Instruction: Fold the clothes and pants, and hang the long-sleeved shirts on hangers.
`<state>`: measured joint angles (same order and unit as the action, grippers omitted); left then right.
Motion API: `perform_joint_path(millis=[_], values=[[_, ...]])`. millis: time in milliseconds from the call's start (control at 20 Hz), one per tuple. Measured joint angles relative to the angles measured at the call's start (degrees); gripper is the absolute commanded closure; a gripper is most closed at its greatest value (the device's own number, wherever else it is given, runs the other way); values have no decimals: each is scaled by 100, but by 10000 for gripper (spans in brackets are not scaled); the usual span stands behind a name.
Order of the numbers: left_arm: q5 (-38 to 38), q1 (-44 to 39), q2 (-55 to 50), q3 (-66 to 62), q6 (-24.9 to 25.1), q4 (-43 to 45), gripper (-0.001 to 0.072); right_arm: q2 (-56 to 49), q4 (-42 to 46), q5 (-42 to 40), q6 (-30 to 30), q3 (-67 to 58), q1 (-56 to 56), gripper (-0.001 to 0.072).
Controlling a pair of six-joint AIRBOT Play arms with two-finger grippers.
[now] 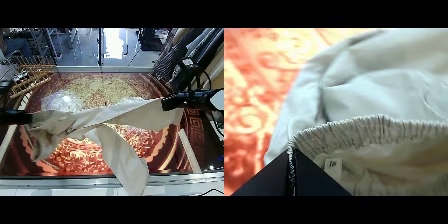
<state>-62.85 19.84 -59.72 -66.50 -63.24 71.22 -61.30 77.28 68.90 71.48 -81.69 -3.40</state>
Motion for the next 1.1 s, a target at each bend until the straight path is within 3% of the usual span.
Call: perform_joint_path(millis=[50,100,150,200,300,350,550,650,750,850,1100], values=[[-37,549,-33,28,225,-260,690,15,109,87,155,15,-83,695],[-50,1001,-109,68,426,-446,534,-7,195,133,313,35,-136,696],[-76,1375,-214,109,601,-621,178,-70,232,129,450,44,-170,697],[-74,1685,-348,138,741,-765,-5,-184,225,83,564,55,-199,656],[-72,2037,-627,179,918,-1099,6,-516,107,-227,713,66,-232,360],[-57,2140,-726,188,979,-1241,8,-697,72,-378,763,70,-229,288],[-304,2411,-706,210,973,-1554,24,-1231,-22,-474,953,192,280,285],[-728,2573,-511,264,337,-1486,136,-1200,-313,-330,916,564,776,285],[-1115,2706,-234,544,-330,-1408,139,-968,-927,-334,660,1287,1360,278],[-1320,2820,155,1034,-918,-1250,136,-651,-1808,-566,337,2205,1917,187],[-1587,3338,1388,2271,-2118,-361,127,-262,-3842,-1014,-378,3866,2723,170]])
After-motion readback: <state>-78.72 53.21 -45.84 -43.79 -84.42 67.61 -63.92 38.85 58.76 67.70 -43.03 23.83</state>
